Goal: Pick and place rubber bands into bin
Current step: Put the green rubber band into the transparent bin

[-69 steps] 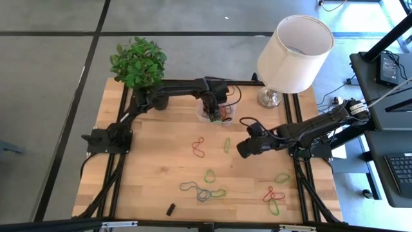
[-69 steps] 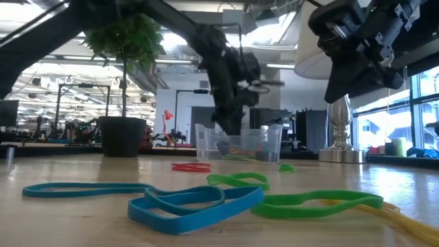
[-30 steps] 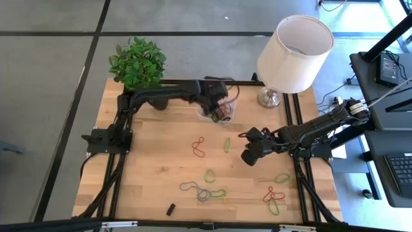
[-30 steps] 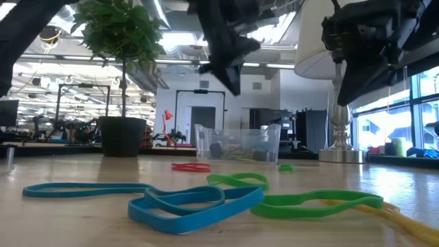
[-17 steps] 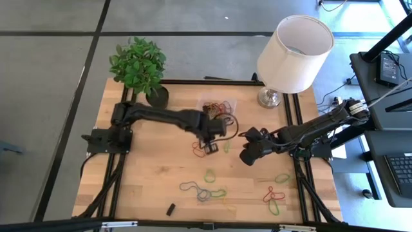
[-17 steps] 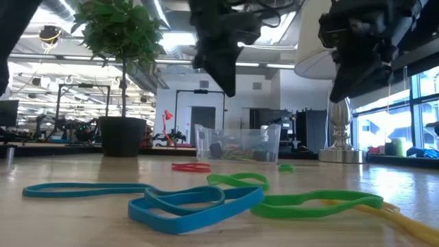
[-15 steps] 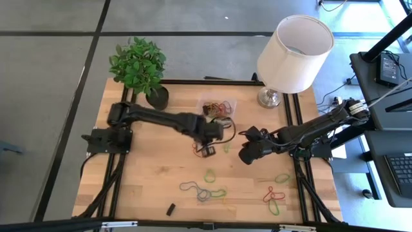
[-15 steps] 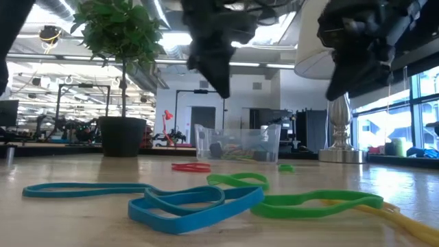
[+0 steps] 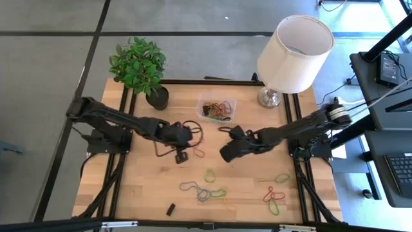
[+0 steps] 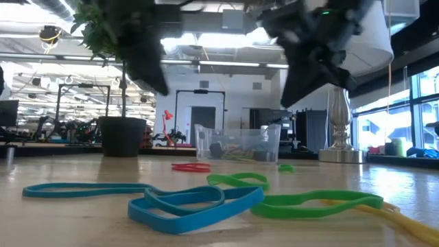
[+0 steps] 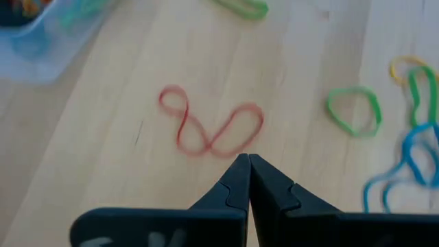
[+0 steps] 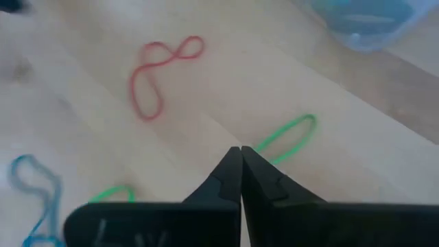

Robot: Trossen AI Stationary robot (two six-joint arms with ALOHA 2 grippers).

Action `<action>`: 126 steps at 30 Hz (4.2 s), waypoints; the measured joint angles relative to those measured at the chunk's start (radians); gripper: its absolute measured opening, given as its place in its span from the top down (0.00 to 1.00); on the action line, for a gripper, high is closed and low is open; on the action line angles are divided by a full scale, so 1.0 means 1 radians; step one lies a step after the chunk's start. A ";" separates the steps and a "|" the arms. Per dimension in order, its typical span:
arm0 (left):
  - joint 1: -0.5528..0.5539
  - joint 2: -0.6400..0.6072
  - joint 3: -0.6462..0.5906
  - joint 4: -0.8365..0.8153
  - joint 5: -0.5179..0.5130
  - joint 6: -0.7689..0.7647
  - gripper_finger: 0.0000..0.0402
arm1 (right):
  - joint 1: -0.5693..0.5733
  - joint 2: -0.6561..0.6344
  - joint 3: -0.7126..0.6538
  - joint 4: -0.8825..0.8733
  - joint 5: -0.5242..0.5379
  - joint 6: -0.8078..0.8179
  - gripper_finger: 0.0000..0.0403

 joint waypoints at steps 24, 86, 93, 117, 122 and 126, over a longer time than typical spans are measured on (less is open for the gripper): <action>-0.001 -0.382 -0.401 0.070 0.101 0.115 1.00 | -0.111 0.472 0.336 -0.344 -0.162 0.337 0.53; 0.274 -0.385 -0.417 0.161 0.043 0.008 1.00 | -0.608 0.763 0.832 -0.648 -0.096 -0.709 1.00; 0.274 -0.385 -0.417 0.160 0.043 0.000 1.00 | -0.609 0.763 0.851 -0.593 -0.017 -0.754 0.98; 0.262 -0.385 -0.400 0.145 0.105 0.202 1.00 | -0.469 0.693 1.083 -0.875 -0.026 -0.511 0.69; 0.209 -0.385 -0.382 0.076 0.104 0.230 1.00 | -0.376 0.547 0.922 -0.827 -0.021 -0.385 0.70; 0.142 -0.384 -0.360 0.067 0.092 0.254 1.00 | -0.291 0.387 0.710 -0.692 -0.018 -0.305 0.72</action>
